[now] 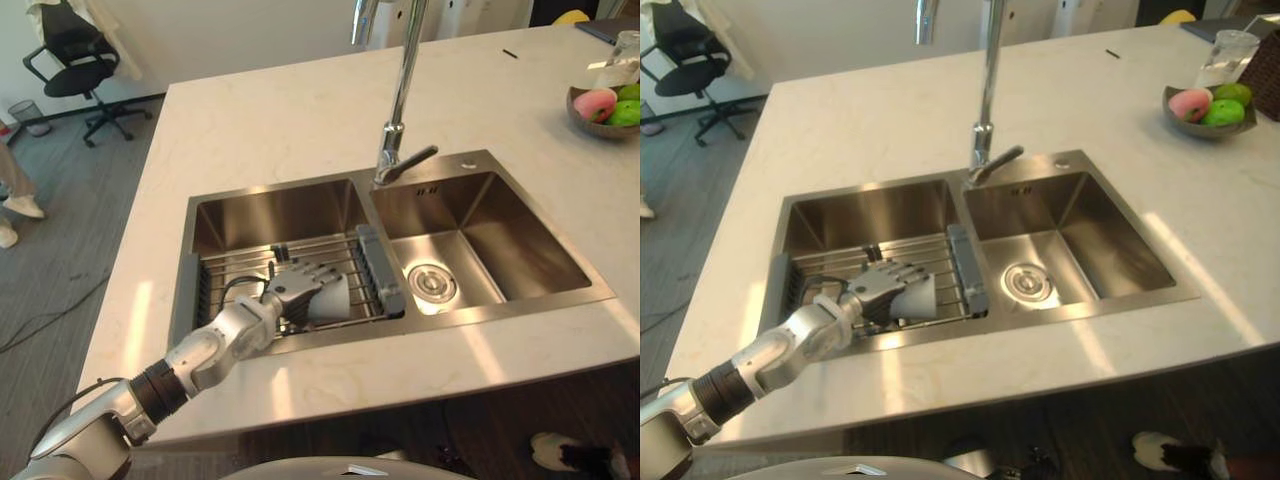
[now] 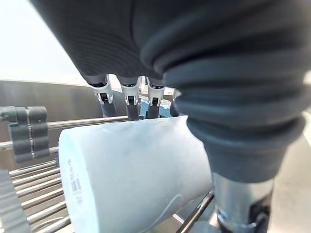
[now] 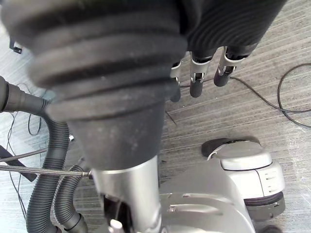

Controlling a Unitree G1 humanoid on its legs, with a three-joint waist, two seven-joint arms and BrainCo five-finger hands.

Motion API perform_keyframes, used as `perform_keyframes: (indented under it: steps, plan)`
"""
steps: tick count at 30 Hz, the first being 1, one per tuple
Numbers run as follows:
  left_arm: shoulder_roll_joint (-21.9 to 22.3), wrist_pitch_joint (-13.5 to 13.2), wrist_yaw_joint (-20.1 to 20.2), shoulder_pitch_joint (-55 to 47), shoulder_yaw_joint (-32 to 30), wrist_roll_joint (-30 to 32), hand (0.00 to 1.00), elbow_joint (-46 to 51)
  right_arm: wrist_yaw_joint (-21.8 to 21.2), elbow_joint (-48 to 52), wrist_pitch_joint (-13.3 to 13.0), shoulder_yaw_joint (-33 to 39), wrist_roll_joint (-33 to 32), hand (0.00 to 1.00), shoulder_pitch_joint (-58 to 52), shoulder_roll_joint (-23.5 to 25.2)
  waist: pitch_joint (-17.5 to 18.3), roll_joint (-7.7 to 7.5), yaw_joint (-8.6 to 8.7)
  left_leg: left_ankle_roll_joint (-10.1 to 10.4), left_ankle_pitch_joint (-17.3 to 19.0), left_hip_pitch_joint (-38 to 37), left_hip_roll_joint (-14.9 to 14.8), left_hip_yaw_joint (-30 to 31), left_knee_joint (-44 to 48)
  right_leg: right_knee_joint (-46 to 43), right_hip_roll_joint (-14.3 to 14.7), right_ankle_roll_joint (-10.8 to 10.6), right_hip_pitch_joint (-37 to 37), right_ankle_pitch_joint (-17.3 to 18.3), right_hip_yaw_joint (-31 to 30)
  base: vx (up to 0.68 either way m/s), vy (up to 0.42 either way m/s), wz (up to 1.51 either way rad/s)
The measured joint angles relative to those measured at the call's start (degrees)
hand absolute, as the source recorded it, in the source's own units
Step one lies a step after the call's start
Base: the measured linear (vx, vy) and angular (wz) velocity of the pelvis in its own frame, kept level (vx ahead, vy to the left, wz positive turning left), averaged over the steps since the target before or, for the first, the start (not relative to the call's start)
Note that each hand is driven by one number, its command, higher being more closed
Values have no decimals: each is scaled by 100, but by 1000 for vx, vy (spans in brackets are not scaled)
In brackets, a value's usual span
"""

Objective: Walk over to the sink, pick up the cup, carry it to the dishwasher, place the cup inside the dishwasher, then close the dishwasher door

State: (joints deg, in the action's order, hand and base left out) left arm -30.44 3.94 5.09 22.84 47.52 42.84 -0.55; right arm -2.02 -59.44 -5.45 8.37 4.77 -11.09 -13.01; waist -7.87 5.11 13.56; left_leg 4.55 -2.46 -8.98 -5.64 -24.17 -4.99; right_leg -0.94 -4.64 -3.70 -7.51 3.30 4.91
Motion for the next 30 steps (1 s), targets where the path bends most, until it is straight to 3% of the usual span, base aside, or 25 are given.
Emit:
perform_keyframes:
  steps: [9, 30]
  plan:
    - [11, 0, -583, -4, -184, 1, 0, -310, -118, 9, -63, 140, 2, 0, -45, -63, -79, 162, 58, 4, 9, -10, -1, -104, 1, -36, 5, 6, 88, -19, -130, -13, -1, -7]
    - [-4, -1, -608, -69, -692, 14, 0, -354, -298, 459, -125, 365, -29, 0, -285, -113, -296, 467, 198, 64, 52, 16, -7, -127, 5, -149, 21, -20, 328, -37, -413, -6, -6, -6]
